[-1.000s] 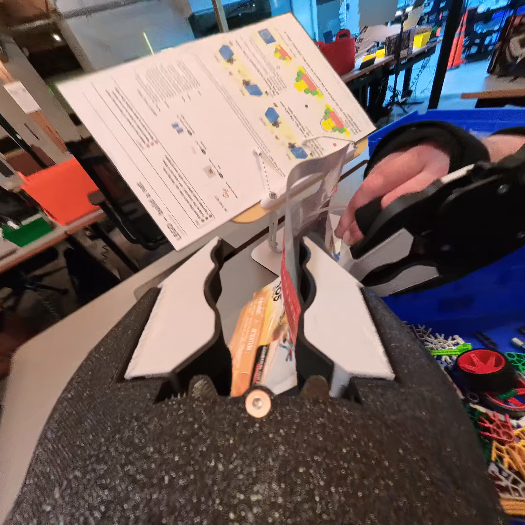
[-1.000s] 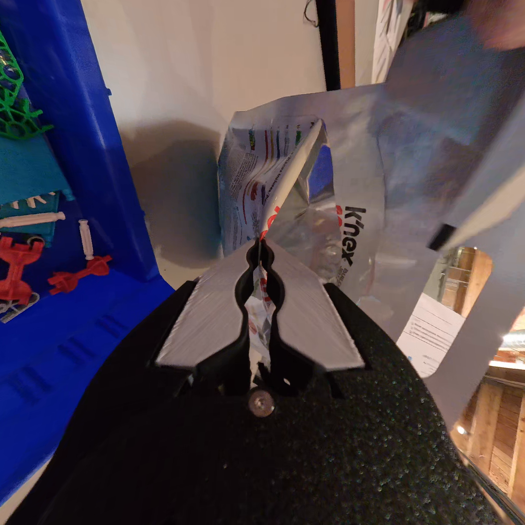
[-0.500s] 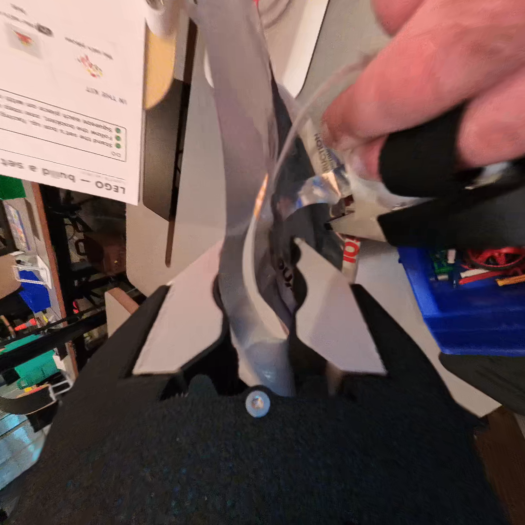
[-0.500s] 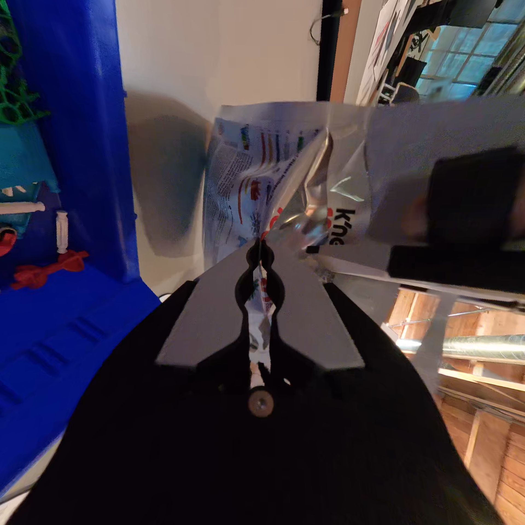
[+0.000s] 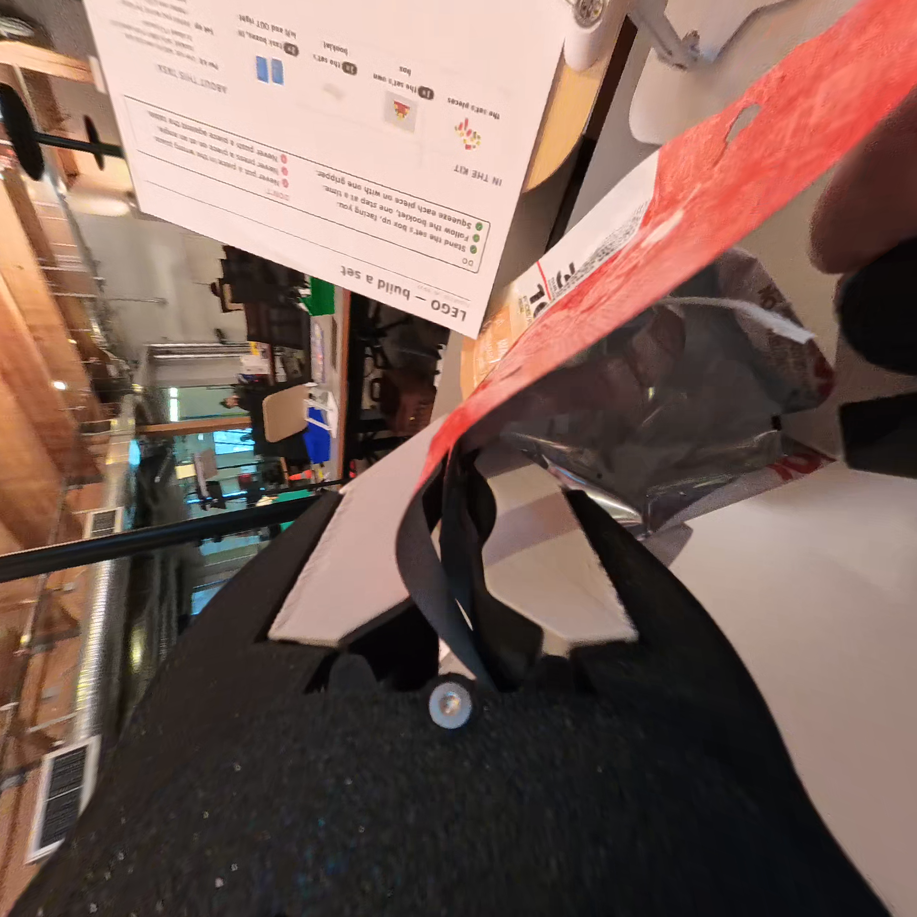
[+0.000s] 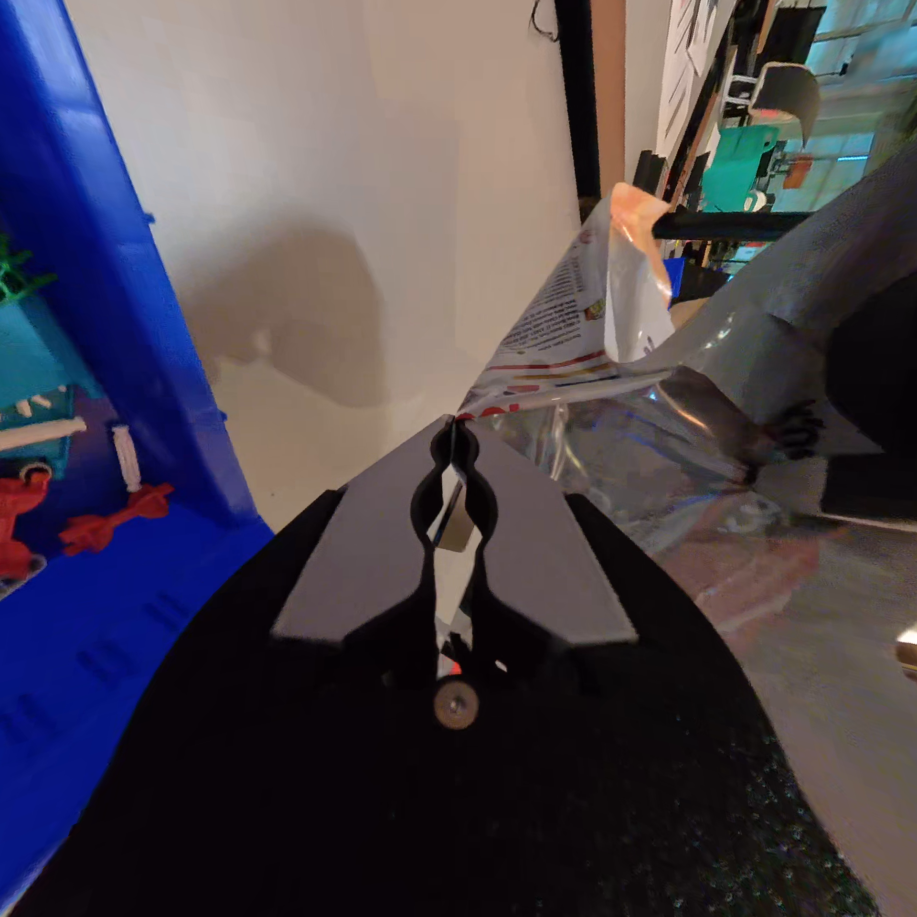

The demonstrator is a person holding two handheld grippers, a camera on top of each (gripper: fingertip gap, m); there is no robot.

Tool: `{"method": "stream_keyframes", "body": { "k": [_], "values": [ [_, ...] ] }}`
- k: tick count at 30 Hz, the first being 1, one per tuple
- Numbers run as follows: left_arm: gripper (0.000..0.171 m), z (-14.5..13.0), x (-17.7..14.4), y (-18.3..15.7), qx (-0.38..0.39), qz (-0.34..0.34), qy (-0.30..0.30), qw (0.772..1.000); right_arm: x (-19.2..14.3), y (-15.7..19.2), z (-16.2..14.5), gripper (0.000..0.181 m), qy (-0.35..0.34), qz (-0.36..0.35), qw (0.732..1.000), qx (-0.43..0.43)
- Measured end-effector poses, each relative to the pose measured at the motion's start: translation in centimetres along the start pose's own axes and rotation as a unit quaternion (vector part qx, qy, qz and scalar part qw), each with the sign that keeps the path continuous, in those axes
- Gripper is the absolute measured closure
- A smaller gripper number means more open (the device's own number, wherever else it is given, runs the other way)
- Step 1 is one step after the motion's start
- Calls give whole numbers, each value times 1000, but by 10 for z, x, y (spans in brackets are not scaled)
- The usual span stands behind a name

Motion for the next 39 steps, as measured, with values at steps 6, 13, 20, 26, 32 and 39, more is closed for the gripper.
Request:
{"method": "stream_keyframes", "body": {
  "k": [6,13,20,26,32,39],
  "values": [
    [171,-2,-14,-5,21,17,-10,1000,-4,-26,-7,177,-77,-66,989,108],
    [171,-7,-19,10,-88,-49,-62,993,-7,-33,8,152,-78,-81,991,79],
    [171,-8,-24,15,-56,19,-62,996,3,-34,16,181,5,-71,996,57],
    [171,-10,-22,24,-62,103,-60,991,4,-32,22,181,34,-85,995,40],
    [171,-19,-25,17,-70,169,-79,980,-5,-36,20,181,-27,-76,990,119],
    [171,-42,-47,6,-133,202,-85,967,-53,-64,-1,161,-162,-107,936,294]
  ]
}}
Point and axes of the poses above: each gripper's, where its closed fingertips meet, x out along the fingers, z out of its top, y = z × x across the jaws, the point moved 10 cm from there along -x, back along the fingers, and after that the axes turned 4 degrees about x, right-handed, at the moved point
